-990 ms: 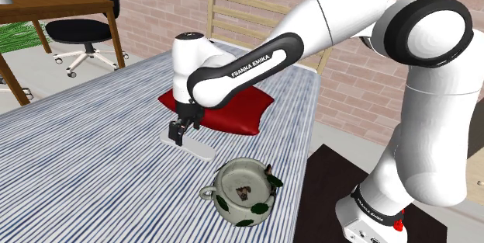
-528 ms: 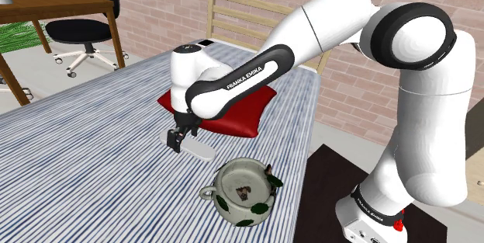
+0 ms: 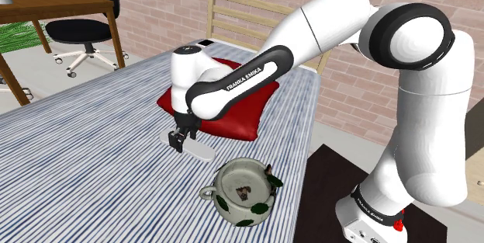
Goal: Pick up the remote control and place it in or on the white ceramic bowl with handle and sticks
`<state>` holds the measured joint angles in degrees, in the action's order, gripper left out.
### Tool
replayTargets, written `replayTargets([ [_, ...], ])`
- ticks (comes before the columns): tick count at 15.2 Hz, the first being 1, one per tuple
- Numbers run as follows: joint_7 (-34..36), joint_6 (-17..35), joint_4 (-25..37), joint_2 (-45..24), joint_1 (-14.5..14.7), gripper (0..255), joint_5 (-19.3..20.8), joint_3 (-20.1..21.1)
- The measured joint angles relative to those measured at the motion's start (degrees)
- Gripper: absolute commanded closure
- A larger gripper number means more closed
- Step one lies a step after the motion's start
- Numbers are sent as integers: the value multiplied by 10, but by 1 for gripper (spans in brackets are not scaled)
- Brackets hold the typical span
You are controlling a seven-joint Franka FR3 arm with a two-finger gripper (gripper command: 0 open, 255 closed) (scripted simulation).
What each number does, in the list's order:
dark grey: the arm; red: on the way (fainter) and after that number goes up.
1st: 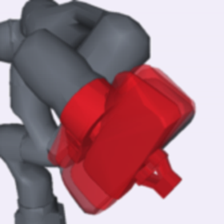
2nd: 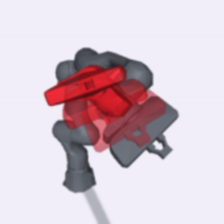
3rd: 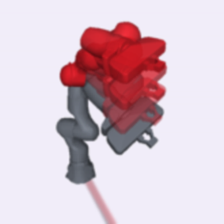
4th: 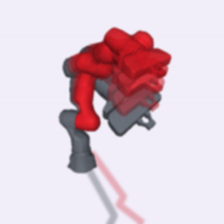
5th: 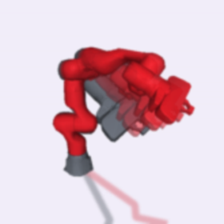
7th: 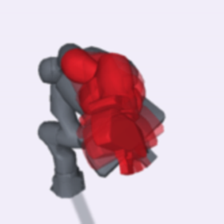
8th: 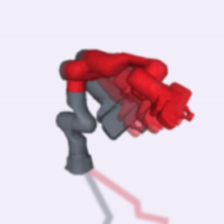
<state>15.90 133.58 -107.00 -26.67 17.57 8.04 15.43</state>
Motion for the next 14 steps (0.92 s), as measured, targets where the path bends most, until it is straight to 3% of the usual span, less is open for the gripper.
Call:
replayTargets([
  [8,0,1,-2,1,-1,255,0,-1],
  [14,-5,-27,4,21,-5,255,-8,3],
])
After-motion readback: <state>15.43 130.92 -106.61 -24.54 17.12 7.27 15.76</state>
